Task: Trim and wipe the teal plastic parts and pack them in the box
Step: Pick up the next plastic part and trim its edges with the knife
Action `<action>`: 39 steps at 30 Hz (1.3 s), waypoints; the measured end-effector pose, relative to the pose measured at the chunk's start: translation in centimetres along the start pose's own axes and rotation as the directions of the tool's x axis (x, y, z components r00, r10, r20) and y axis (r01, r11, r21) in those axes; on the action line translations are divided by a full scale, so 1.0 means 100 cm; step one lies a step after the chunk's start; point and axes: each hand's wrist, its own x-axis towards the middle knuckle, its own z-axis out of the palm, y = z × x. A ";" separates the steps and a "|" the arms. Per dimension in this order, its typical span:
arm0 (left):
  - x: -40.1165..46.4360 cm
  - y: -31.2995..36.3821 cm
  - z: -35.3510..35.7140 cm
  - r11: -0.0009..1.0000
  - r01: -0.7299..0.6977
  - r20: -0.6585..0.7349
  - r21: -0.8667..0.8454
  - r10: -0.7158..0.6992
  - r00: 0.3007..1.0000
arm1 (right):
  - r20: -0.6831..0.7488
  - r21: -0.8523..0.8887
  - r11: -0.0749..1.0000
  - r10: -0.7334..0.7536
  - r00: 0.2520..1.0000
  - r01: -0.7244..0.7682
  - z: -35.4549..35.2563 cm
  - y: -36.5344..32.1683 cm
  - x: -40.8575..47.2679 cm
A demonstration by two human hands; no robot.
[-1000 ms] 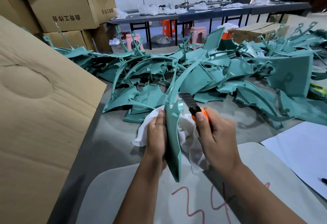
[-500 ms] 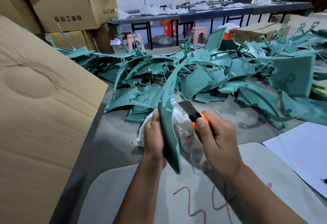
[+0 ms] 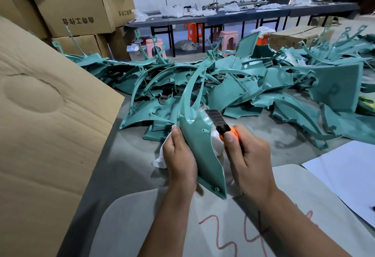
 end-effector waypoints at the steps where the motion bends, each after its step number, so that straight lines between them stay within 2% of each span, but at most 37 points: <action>1: 0.000 -0.001 0.000 1.000 -0.005 -0.001 0.000 0.005 1.000 | -0.005 -0.003 1.000 -0.002 1.000 0.002 0.000 0.000 0.000; 9: 0.003 -0.006 -0.002 0.997 -0.071 -0.022 0.033 0.072 0.997 | -0.010 0.003 0.999 0.046 0.999 -0.046 0.001 0.003 -0.001; 18: 0.001 0.001 -0.002 0.975 -0.199 -0.169 0.096 0.213 0.962 | -0.016 0.012 0.999 0.038 0.999 -0.038 0.000 -0.002 -0.002; 24: 0.002 0.000 -0.004 0.972 -0.189 -0.193 0.137 0.213 0.958 | 0.023 0.021 0.999 0.036 0.999 -0.036 -0.001 -0.001 -0.001; 27: 0.002 0.002 -0.005 0.971 -0.184 -0.204 0.153 0.213 0.956 | 0.066 0.117 0.993 0.024 0.998 -0.032 -0.003 -0.003 -0.001; 30: 0.011 0.005 -0.010 0.983 -0.105 -0.263 0.149 0.142 0.954 | 0.054 0.221 0.975 -0.002 0.999 -0.010 -0.005 -0.005 -0.002; 32: 0.015 0.006 -0.013 0.986 -0.068 -0.260 0.149 0.106 0.960 | 0.030 0.179 0.984 0.002 1.000 -0.008 -0.004 -0.003 -0.002; 35: 0.014 0.008 -0.011 0.987 -0.061 -0.236 0.152 0.096 0.967 | -0.010 0.023 0.999 0.028 1.000 -0.028 -0.003 0.001 0.000; 39: 0.011 0.007 -0.008 0.975 -0.067 -0.208 0.214 0.112 0.972 | 0.003 -0.066 0.997 0.037 0.999 -0.037 -0.003 0.004 0.000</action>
